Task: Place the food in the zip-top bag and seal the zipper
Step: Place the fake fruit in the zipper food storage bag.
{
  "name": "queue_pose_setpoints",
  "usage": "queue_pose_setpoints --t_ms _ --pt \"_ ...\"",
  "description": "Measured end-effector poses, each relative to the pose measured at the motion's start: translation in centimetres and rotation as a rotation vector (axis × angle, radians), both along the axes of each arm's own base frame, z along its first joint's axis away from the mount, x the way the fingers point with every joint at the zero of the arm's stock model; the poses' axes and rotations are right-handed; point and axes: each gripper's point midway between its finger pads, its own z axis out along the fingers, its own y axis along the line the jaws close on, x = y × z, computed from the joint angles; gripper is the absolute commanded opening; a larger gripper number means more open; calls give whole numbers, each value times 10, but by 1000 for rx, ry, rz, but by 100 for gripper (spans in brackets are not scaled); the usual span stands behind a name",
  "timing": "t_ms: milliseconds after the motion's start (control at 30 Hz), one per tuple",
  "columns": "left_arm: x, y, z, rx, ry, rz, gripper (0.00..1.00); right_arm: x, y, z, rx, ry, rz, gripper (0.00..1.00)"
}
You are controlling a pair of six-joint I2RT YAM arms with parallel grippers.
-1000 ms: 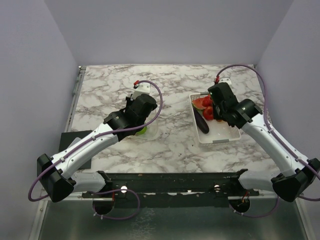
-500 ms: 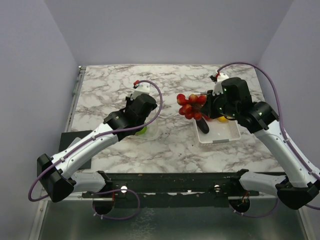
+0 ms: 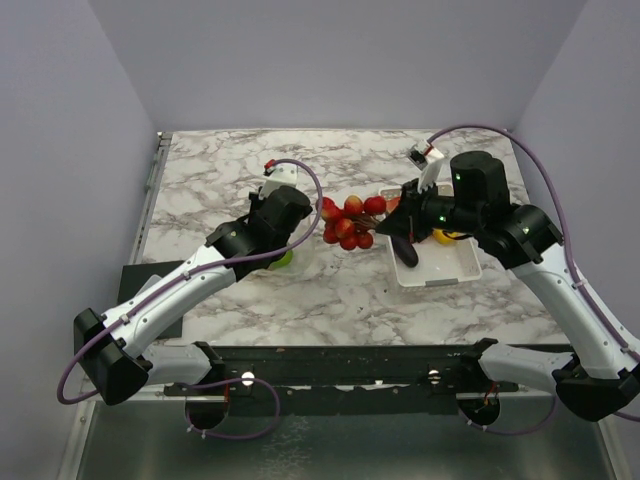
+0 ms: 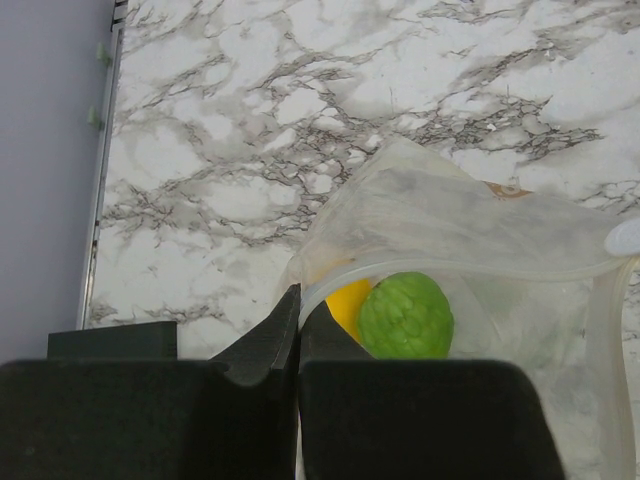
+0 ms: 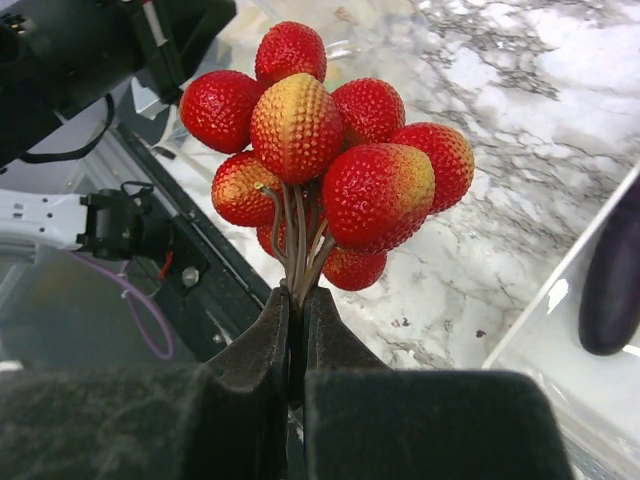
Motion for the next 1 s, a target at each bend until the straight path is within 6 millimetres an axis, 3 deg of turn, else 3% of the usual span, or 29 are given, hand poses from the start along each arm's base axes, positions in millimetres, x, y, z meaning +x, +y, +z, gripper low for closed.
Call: queue_pose_setpoints --t_ms 333,1000 --pt "1 1 -1 -9 6 0 0 -17 28 10 76 16 124 1" --pt "2 3 8 -55 -15 -2 0 -24 73 -6 104 84 209 1"
